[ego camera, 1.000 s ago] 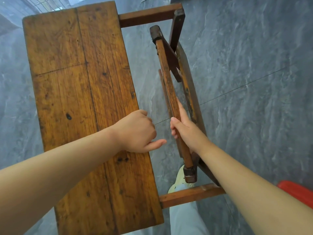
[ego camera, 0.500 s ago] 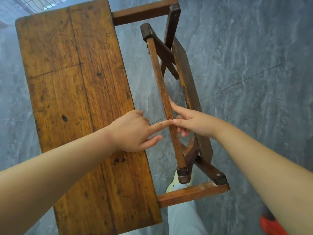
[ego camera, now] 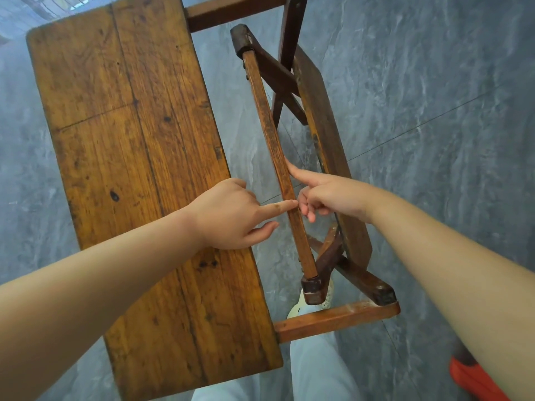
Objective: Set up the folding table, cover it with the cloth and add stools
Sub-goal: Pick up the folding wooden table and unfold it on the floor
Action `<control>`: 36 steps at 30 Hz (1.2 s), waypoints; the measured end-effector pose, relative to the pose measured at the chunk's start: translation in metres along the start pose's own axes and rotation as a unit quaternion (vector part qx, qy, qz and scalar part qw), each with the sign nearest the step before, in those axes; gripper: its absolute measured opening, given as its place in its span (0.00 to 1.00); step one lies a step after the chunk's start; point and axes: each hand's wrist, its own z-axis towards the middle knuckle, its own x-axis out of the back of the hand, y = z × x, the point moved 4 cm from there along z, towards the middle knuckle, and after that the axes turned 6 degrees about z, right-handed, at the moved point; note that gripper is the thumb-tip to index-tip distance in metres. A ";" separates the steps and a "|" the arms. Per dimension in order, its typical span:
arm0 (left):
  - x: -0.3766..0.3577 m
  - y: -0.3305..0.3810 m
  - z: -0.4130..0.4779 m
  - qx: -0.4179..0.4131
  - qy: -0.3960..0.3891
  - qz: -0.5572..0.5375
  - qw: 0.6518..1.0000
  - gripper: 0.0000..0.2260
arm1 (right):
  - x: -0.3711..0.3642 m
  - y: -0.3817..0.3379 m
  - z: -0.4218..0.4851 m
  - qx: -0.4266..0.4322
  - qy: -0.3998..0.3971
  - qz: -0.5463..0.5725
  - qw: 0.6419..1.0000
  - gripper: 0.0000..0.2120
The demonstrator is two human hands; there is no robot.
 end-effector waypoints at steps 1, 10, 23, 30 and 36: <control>0.000 0.000 0.001 0.002 -0.003 0.001 1.000 0.22 | 0.000 0.000 0.001 -0.001 -0.001 -0.005 1.000 0.38; -0.002 -0.003 -0.008 0.001 -0.008 0.003 1.000 0.23 | -0.011 -0.004 0.009 0.003 -0.022 -0.062 0.998 0.39; -0.007 -0.004 -0.019 -0.005 -0.003 0.008 1.000 0.25 | -0.030 -0.010 0.014 0.015 -0.026 -0.074 0.997 0.41; -0.009 -0.006 -0.022 0.010 -0.018 -0.002 1.000 0.22 | -0.039 -0.014 0.016 0.040 -0.020 -0.103 0.994 0.41; -0.010 -0.009 -0.024 0.017 -0.028 -0.006 0.999 0.21 | -0.040 -0.004 0.025 0.064 -0.023 -0.109 0.992 0.39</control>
